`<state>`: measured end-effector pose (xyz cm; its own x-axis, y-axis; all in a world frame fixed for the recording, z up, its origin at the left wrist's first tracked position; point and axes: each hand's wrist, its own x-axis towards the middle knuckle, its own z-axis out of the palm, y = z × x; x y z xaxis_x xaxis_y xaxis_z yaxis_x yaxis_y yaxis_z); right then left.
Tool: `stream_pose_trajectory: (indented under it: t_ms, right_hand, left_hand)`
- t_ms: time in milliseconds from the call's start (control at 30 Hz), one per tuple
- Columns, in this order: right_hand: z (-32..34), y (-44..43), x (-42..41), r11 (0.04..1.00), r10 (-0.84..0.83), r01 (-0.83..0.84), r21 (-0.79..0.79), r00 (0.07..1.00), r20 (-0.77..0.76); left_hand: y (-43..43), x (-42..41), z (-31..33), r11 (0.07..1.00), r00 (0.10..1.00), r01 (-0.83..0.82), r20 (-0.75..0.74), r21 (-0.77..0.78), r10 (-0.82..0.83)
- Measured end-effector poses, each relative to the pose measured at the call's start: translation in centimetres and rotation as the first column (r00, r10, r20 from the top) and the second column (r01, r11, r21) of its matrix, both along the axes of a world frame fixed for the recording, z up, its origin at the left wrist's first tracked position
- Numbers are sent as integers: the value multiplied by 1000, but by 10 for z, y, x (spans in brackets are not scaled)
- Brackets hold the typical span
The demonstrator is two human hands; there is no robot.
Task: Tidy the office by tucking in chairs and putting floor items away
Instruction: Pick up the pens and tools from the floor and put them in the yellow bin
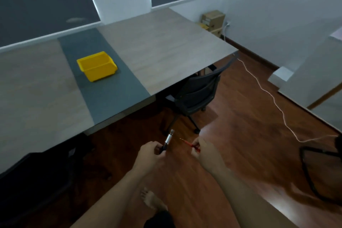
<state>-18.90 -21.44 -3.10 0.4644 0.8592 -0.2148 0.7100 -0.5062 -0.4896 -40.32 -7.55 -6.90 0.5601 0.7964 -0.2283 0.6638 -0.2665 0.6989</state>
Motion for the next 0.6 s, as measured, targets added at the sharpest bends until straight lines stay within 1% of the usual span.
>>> stream_pose_trajectory:
  t_ms: [100,167,267,433,600]
  right_hand:
    - [-5,62,-3,999,44,-43,13,997,-62]
    - [-14,104,-9,995,95,-93,43,995,-42]
    - [-24,159,-15,990,136,-135,40,990,-33]
    - [-30,240,-32,987,153,-151,52,987,-43]
    - [-30,300,-53,983,180,-178,40,983,-48]
  left_hand:
    - [47,-17,5,998,998,-66,-2,23,66]
    - [78,-27,8,995,995,-102,-9,18,103]
    - [123,-40,10,989,989,-147,-11,12,147]
    - [188,-61,9,982,982,-191,-12,-5,191]
    - [244,-87,4,972,972,-233,-8,-1,233]
